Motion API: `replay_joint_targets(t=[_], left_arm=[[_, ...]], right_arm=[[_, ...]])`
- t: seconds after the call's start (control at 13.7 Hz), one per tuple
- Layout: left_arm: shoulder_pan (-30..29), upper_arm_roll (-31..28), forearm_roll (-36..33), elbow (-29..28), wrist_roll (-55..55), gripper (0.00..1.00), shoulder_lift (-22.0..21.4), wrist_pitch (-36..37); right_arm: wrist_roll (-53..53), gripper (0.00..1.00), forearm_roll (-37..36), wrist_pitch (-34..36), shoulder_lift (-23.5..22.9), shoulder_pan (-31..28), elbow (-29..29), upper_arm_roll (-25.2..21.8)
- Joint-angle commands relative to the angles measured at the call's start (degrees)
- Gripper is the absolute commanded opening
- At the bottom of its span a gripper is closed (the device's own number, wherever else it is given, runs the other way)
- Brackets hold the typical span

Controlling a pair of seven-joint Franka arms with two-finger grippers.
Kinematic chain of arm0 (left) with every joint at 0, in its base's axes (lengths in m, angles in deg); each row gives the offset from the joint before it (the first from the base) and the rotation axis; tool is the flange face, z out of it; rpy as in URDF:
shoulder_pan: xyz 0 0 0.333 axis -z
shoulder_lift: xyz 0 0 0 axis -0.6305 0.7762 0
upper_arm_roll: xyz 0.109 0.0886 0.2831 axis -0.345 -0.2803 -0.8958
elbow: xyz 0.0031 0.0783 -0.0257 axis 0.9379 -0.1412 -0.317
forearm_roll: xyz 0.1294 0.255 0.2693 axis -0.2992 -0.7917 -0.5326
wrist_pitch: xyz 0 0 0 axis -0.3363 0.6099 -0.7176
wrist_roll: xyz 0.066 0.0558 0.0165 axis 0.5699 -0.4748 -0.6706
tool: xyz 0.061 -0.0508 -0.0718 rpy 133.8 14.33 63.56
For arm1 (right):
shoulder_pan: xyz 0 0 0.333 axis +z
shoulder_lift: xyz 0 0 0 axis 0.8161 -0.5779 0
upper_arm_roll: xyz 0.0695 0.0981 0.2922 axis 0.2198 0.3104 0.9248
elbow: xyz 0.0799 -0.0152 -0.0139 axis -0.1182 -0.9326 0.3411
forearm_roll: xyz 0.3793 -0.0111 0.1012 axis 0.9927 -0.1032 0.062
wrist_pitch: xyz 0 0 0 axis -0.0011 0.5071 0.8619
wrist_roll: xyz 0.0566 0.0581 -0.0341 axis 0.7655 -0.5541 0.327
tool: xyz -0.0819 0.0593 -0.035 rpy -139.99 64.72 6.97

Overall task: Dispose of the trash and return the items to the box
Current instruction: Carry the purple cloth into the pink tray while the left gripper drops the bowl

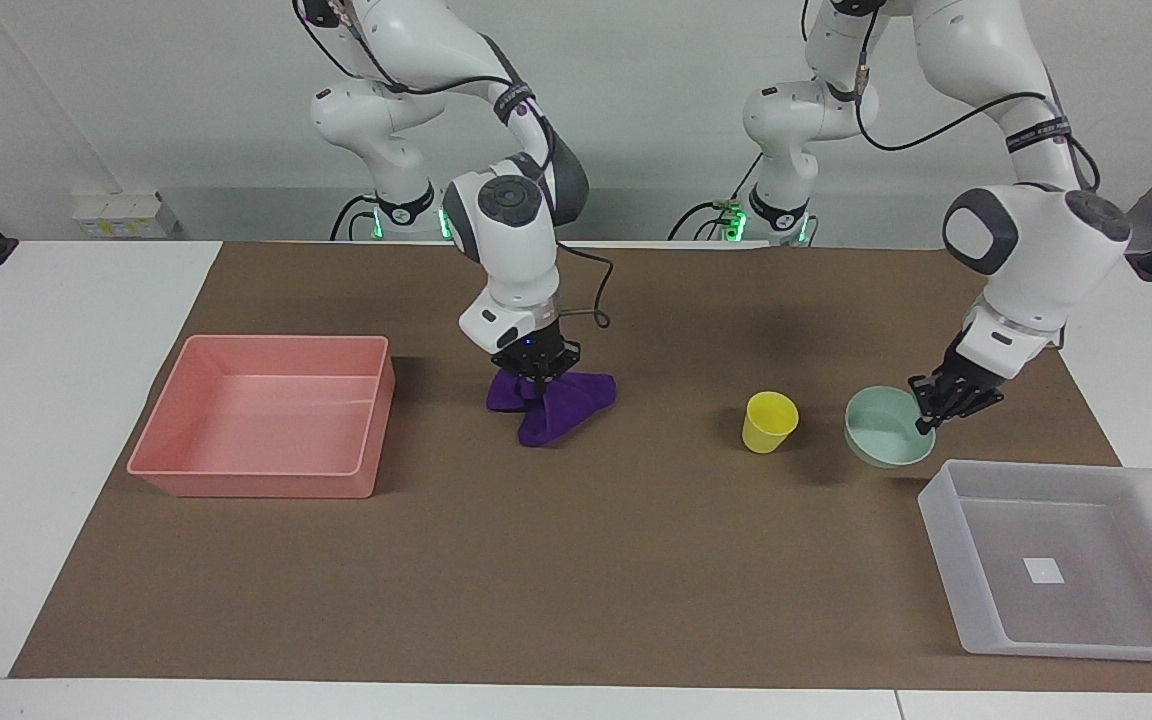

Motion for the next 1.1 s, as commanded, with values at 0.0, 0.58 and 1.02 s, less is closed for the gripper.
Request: replay_joint_targets(t=[0.0, 0.58, 1.02], left_arm=[[-0.35, 0.13, 0.61, 5.47, -0.97, 0.0, 3.46, 1.16], [-2.72, -3.38, -1.66, 27.68, -0.97, 0.0, 21.02, -2.01], [-3.69, -5.41, -5.28, 31.67, -1.23, 0.0, 28.59, -10.17]], right_arm=[[-1.04, 0.0, -0.31, 6.25, 3.42, -1.9, 1.91, 0.23], [3.33, 0.0, -0.75, 29.37, 12.3, -9.8, 16.07, 0.23], [21.35, 0.0, -1.01, 30.2, 14.42, -25.79, 16.87, 0.23]])
